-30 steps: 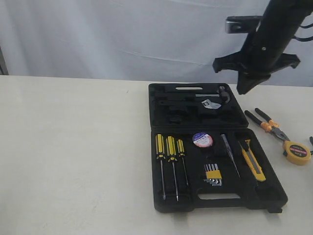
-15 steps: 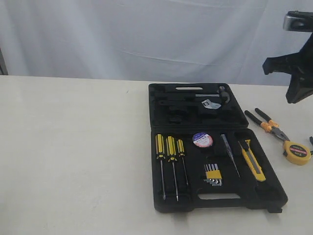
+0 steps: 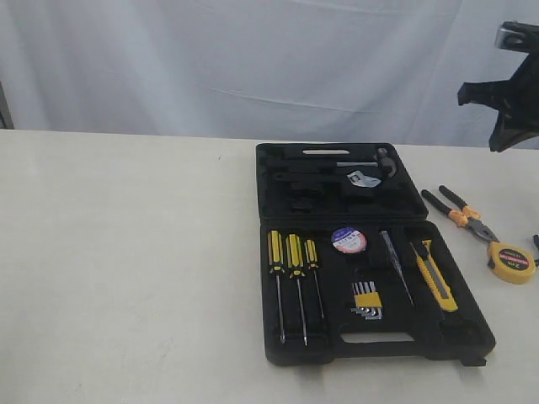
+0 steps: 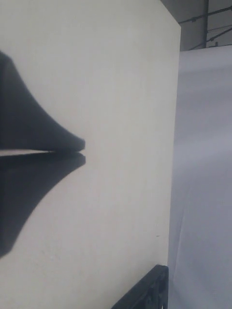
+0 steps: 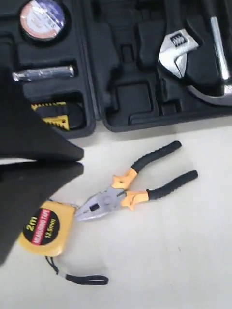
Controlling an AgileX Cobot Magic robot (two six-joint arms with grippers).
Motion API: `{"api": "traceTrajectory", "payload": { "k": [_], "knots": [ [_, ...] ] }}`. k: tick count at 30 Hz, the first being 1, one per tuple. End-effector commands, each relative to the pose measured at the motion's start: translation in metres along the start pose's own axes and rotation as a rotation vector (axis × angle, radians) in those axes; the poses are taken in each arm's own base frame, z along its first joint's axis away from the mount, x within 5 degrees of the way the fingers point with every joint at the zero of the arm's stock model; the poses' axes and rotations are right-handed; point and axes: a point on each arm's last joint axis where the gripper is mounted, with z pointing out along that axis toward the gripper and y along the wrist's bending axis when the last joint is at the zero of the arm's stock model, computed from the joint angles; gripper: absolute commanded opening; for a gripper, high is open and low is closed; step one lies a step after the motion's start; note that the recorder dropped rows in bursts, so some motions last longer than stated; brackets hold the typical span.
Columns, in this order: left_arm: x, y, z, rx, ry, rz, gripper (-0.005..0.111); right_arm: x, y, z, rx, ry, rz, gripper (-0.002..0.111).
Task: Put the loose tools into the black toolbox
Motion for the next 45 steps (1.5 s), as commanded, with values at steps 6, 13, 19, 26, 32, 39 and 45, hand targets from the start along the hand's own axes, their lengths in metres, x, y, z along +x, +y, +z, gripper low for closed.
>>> {"api": "traceTrajectory", "payload": {
  "k": [6, 13, 19, 26, 32, 39, 45],
  "knots": [
    [0.001, 0.0, 0.0, 0.006, 0.001, 0.0, 0.0, -0.007, -0.009, 0.044, 0.034, 0.057, -0.075, -0.001],
    [0.001, 0.0, 0.0, 0.006, 0.001, 0.0, 0.0, -0.005, -0.018, 0.042, 0.126, 0.081, -0.13, -0.001],
    [0.001, 0.0, 0.0, 0.006, 0.001, 0.0, 0.0, -0.001, -0.007, 0.042, 0.122, 0.129, -0.301, -0.001],
    [0.001, 0.0, 0.0, 0.006, 0.001, 0.0, 0.0, -0.004, -0.001, 0.044, 0.116, 0.097, -0.387, -0.001],
    [0.001, 0.0, 0.0, 0.006, 0.001, 0.0, 0.0, -0.005, 0.001, 0.044, 0.106, 0.081, -0.351, -0.001],
    [0.001, 0.0, 0.0, 0.006, 0.001, 0.0, 0.0, -0.006, 0.0, 0.045, 0.107, 0.079, -0.317, 0.005],
    [0.001, 0.0, 0.0, 0.006, 0.001, 0.0, 0.0, -0.004, -0.001, 0.052, 0.108, 0.096, -0.316, 0.048]
  ]
}}
